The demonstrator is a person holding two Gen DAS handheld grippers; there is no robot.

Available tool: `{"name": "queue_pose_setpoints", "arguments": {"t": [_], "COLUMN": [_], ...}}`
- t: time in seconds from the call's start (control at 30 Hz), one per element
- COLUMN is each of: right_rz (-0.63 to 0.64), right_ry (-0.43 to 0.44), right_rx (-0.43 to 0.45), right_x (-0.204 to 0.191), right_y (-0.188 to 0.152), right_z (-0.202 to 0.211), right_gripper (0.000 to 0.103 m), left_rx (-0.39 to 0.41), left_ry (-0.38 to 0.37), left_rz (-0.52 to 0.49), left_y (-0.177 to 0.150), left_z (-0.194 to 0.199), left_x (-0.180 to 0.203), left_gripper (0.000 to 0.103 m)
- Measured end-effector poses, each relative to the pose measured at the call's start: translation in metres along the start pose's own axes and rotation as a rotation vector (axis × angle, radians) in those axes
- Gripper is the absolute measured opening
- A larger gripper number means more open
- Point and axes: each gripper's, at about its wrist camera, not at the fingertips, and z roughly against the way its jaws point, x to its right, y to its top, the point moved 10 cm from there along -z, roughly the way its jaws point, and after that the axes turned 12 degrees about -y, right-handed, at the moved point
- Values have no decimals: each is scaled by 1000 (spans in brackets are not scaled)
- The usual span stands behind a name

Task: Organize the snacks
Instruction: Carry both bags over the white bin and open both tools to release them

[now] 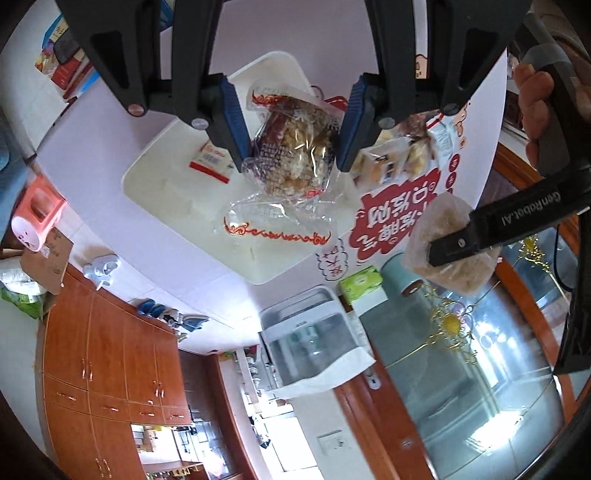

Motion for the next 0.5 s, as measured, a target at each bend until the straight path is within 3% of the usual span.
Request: {"name": "queue_pose_setpoints", "arguments": {"t": [0.07, 0.13, 0.5], "right_rz": [-8, -10, 27], "right_ry": [-4, -4, -36], "right_rx": [-4, 0, -52], "right_x": [7, 11, 22], "right_y": [2, 7, 7], "right_z": [-4, -8, -47], "right_gripper": [47, 38, 33], "left_rx": [3, 5, -66], "left_ry": [11, 24, 64], "left_rz": [-15, -26, -59], "left_y": [4, 6, 6], "left_z": [-5, -10, -64], "left_x": [7, 11, 26], "left_gripper": [82, 82, 85]}}
